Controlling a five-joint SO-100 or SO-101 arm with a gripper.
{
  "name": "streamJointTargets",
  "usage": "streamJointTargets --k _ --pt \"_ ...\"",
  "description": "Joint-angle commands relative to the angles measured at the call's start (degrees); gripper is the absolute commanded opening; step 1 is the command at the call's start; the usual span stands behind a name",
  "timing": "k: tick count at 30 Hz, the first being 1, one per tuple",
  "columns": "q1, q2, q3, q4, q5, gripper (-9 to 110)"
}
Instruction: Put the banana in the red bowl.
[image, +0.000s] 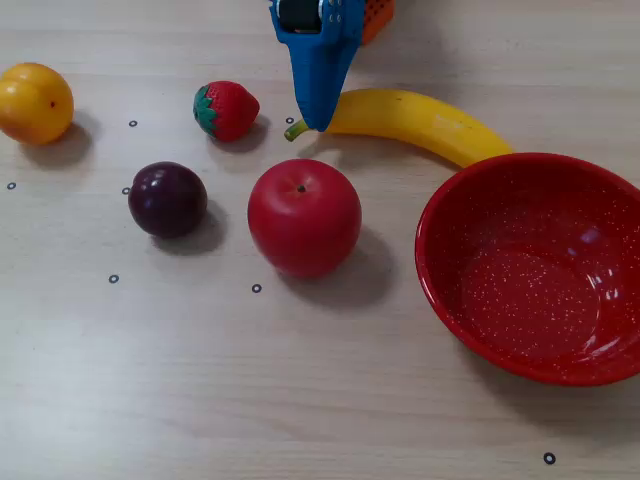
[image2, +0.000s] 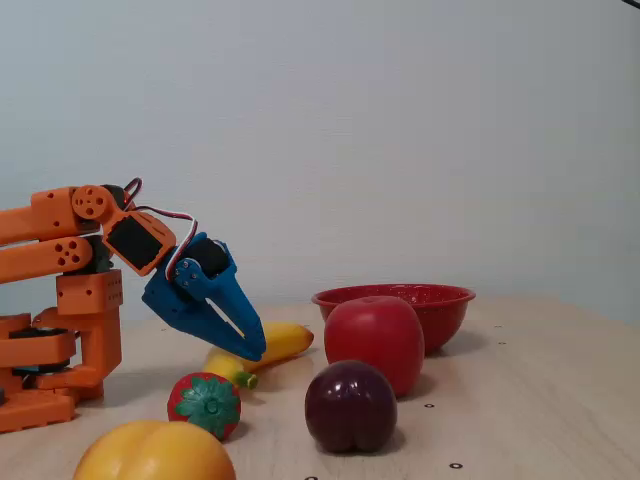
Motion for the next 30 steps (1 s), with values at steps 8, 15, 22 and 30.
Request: streamJointTargets --k 8,15,22,30 --pt "2.99 0.53 -2.81 -1.85 4.48 0" --pt "4.57 -19.42 -22.76 1.58 2.11 0" --pt "7.03 -33.75 -46.41 12.83 0.88 0" --pt "14.77 -42.89 -60.73 28.74 -3.43 0"
